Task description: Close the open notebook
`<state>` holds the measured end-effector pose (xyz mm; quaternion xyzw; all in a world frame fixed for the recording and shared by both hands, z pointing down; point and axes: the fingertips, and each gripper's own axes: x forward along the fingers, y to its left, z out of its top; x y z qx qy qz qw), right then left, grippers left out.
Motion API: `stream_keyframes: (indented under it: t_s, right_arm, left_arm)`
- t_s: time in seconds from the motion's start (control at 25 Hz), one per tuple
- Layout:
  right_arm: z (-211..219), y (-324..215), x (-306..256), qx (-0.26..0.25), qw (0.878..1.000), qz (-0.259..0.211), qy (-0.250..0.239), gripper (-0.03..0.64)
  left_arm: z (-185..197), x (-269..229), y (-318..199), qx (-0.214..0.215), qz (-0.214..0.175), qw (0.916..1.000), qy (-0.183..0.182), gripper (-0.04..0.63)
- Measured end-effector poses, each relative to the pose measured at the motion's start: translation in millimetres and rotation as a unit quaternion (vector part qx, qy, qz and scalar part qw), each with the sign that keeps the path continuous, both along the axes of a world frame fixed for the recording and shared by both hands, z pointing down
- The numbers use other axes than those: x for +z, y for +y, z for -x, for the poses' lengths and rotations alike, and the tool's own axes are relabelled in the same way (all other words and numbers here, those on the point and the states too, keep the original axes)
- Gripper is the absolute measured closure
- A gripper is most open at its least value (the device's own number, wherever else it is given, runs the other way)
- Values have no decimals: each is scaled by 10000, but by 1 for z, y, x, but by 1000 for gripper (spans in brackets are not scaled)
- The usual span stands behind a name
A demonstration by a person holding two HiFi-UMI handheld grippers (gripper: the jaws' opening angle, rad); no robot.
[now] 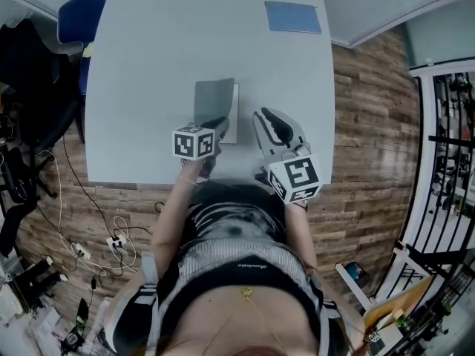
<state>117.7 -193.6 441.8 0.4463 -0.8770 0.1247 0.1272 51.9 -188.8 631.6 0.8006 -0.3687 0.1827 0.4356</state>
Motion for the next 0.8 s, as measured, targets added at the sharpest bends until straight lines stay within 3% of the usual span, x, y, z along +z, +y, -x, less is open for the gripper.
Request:
stream_keyframes:
  t_s: [0.36, 0.8]
  right_arm:
    - [-13, 1, 0, 17, 10000, 20, -9, 549]
    - [-28, 0, 0, 122, 9999, 31, 8, 549]
  left_arm:
    - [-16, 18, 5, -30, 259, 9996, 110, 563]
    - [-27, 34, 2, -137, 411, 9991, -8, 546]
